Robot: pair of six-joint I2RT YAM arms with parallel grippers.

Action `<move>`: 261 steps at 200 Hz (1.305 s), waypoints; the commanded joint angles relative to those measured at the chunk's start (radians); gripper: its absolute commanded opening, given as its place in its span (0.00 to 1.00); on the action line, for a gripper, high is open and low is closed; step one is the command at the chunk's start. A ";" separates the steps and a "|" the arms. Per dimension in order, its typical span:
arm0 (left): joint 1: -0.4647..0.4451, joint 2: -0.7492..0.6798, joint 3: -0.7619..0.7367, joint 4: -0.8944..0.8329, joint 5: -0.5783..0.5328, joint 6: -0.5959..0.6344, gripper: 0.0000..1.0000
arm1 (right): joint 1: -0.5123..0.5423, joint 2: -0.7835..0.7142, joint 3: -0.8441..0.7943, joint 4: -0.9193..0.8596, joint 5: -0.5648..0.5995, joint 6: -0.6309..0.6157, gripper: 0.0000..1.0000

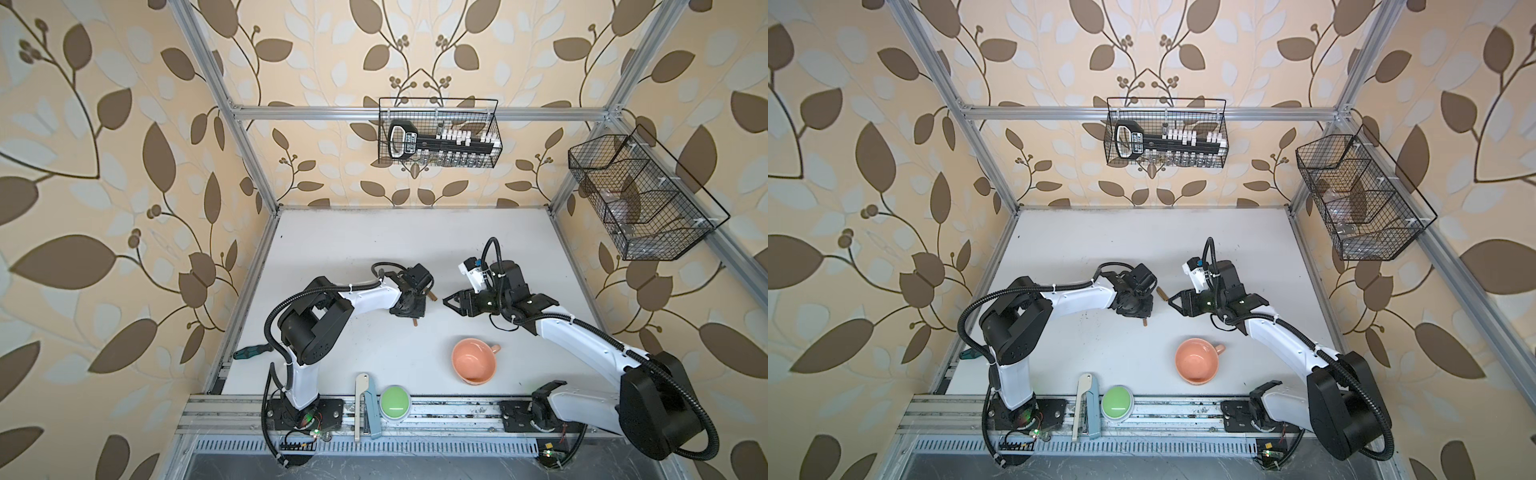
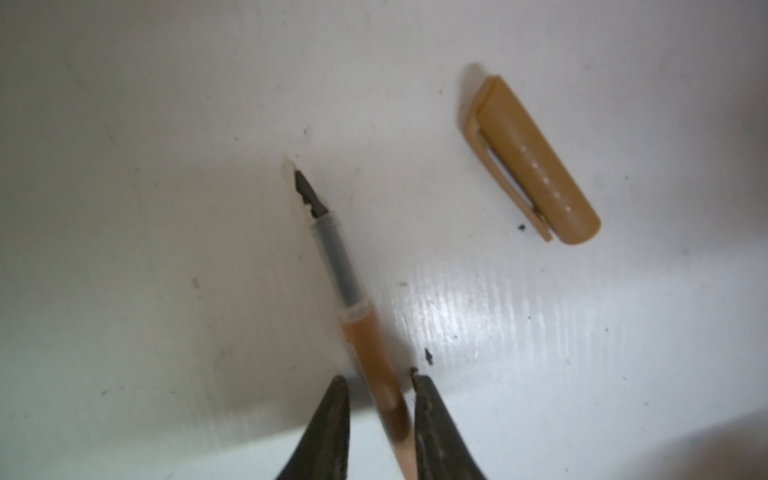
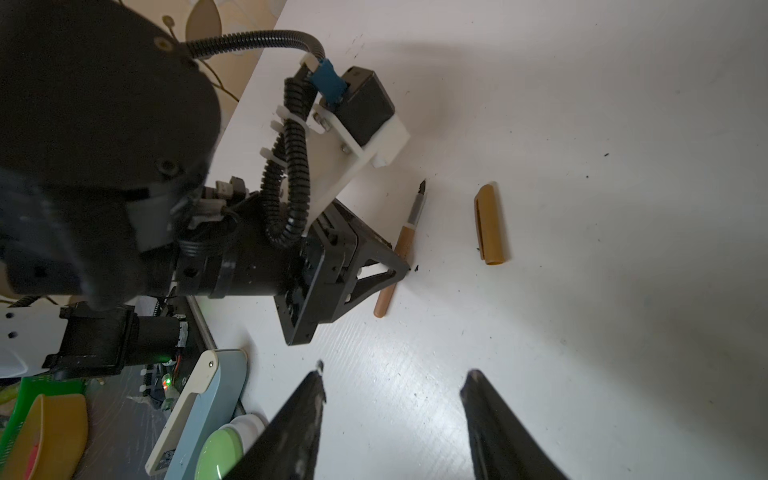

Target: Insert the pens into the pen caps

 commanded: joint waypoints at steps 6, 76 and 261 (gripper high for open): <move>-0.009 0.007 -0.013 -0.034 0.041 0.091 0.32 | -0.010 -0.039 -0.008 -0.007 -0.010 0.011 0.56; -0.012 0.037 -0.002 -0.064 0.017 0.056 0.27 | -0.019 -0.044 -0.010 -0.008 -0.002 0.028 0.56; -0.009 -0.228 -0.328 0.493 0.142 0.031 0.04 | 0.150 0.336 0.050 0.317 0.127 0.358 0.56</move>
